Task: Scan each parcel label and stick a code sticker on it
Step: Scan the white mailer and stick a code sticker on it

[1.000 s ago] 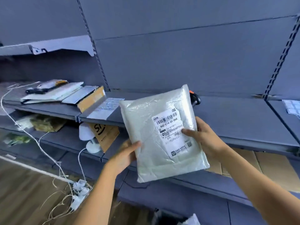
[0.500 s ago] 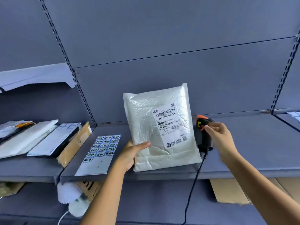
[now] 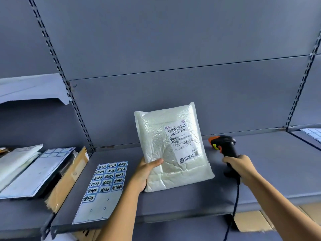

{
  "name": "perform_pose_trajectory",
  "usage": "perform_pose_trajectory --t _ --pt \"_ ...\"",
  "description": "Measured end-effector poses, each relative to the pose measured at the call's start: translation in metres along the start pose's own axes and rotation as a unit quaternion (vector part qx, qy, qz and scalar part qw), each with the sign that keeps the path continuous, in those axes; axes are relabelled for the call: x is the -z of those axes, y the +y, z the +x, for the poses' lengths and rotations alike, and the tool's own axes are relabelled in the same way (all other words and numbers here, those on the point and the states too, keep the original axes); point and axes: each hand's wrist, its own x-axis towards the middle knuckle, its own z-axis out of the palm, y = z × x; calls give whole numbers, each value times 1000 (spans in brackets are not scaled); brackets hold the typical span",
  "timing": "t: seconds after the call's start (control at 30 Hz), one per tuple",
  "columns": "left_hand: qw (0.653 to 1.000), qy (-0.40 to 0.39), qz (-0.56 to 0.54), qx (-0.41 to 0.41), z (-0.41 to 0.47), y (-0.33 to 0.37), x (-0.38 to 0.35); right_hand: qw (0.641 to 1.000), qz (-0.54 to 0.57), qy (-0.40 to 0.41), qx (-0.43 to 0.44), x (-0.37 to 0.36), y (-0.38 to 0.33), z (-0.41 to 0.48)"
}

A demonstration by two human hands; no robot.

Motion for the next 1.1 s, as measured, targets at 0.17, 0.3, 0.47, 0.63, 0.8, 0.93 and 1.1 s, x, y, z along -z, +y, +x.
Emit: perform_pose_trajectory --t 0.17,0.3,0.47,0.63,0.8,0.93,1.1 --pt "1000 -12 -6 -18 11 -5 -4 966 238 -42 89 -9 -20 -39" --pt "999 -30 -21 -21 17 -8 -9 956 231 -94 155 -6 -50 -75" --pt "998 -54 -19 -39 20 -13 -6 966 142 -98 192 -8 -60 -97" --pt "997 -53 -6 -49 21 -14 -4 966 90 -89 226 -12 -56 -105" --pt "997 -54 0 -61 23 -16 -3 963 86 -105 232 -10 -56 -107" --pt "997 -54 -2 -62 24 -17 -3 963 86 -109 232 -8 -56 -107" --pt "997 -51 3 -62 24 -17 -2 960 95 -123 231 -7 -58 -111"
